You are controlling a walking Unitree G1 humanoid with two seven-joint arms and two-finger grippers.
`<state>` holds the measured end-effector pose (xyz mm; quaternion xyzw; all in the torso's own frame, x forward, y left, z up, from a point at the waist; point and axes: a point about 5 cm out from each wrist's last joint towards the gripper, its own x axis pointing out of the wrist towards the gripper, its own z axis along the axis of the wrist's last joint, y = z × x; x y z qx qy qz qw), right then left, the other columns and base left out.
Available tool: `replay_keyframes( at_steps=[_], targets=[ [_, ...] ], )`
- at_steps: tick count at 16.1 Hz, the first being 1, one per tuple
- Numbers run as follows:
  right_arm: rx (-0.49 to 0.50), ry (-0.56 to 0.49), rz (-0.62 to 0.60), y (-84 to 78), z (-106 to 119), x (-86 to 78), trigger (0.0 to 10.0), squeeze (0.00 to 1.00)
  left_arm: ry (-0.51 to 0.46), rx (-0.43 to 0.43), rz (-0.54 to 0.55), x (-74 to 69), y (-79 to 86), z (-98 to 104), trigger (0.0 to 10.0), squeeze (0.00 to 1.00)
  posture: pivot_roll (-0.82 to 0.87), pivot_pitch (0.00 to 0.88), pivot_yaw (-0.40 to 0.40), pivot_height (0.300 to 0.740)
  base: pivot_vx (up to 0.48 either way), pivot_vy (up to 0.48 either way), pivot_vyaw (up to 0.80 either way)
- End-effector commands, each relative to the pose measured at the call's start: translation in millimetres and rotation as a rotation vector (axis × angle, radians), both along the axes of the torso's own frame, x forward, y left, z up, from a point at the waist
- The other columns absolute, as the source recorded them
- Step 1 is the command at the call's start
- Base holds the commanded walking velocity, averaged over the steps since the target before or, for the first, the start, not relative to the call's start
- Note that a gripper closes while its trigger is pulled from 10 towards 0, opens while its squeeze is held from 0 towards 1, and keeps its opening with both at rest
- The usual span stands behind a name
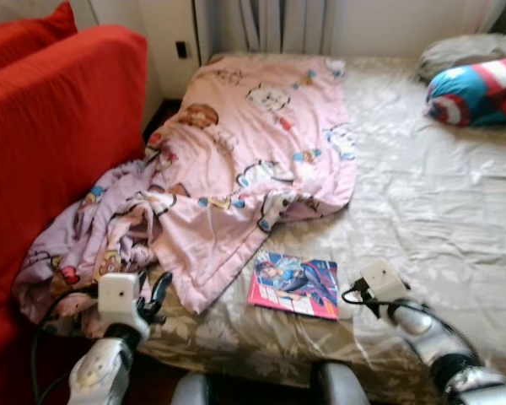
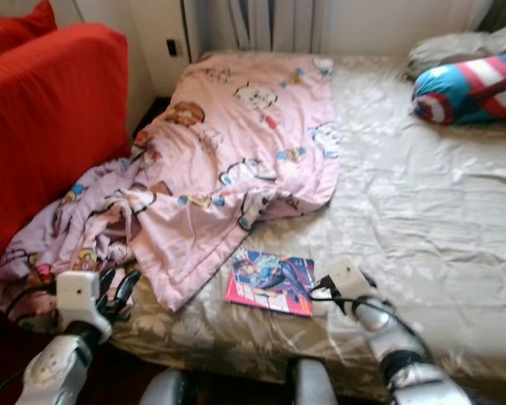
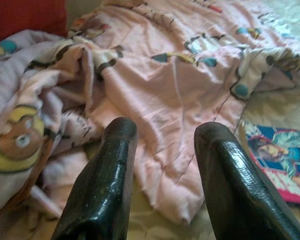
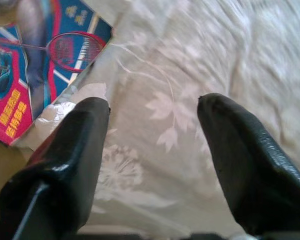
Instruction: Clean up the room
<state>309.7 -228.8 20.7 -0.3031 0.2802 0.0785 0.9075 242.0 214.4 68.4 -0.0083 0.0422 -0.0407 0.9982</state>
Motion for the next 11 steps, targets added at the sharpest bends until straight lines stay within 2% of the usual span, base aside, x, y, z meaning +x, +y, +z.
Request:
replay_keyframes(
  at_steps=[1, 3, 4, 5, 6, 7, 8, 11],
  targets=[
    [-0.05, 0.051, 0.063, 1.3, -3, -2.2, 10.0, 1.0, 0.02, -0.006, -0.007, -6.2, 1.2, 0, 10.0, 0.0, 0.12, 0.2, 0.048, 0.633, 0.0, 0.0, 0.0],
    [-0.139, 0.042, 0.15, -2.3, 9, 7.5, 10.0, 1.0, 0.045, -0.003, 0.005, -22.9, 3.0, 1, 10.0, 0.0, 0.15, 0.245, 0.06, 0.633, 0.0, 0.0, 0.0],
    [-0.168, 0.037, 0.208, 0.6, 12, 10.2, 10.0, 1.0, 0.055, 0.0, 0.009, -28.2, 4.4, 1, 10.0, 0.0, 0.15, 0.253, 0.061, 0.633, 0.0, 0.0, 0.0],
    [-0.229, 0.053, 0.33, 5.8, 13, 10.8, 10.0, 0.99, 0.07, 0.007, 0.012, -36.2, 7.2, 2, 10.0, 0.0, 0.16, 0.277, 0.066, 0.633, 0.0, 0.0, 0.0],
    [-0.251, 0.063, 0.37, 6.9, 13, 10.2, 10.0, 0.99, 0.074, 0.008, 0.014, -38.5, 7.9, 2, 10.0, 0.0, 0.17, 0.28, 0.066, 0.633, 0.0, 0.0, 0.0],
    [-0.31, 0.09, 0.419, 4.3, 12, 8.7, 10.0, 0.0, 0.083, 0.014, 0.016, -43.6, 9.6, 2, 10.0, 0.0, 0.18, 0.294, 0.07, 0.633, 0.0, 0.0, 0.0],
    [-0.333, 0.106, 0.397, -2.0, 13, 8.8, 10.0, 0.0, 0.091, 0.019, 0.018, -50.5, 11.6, 4, 10.0, 0.0, 0.18, 0.306, 0.074, 0.633, 0.0, 0.0, 0.0],
    [-0.335, 0.126, 0.408, -3.4, 16, 10.6, 10.0, 0.0, 0.124, 0.026, 0.023, -62.3, 14.3, 6, 10.0, 0.0, 0.2, 0.335, 0.083, 0.633, 0.0, 0.0, 0.0]
  ],
)
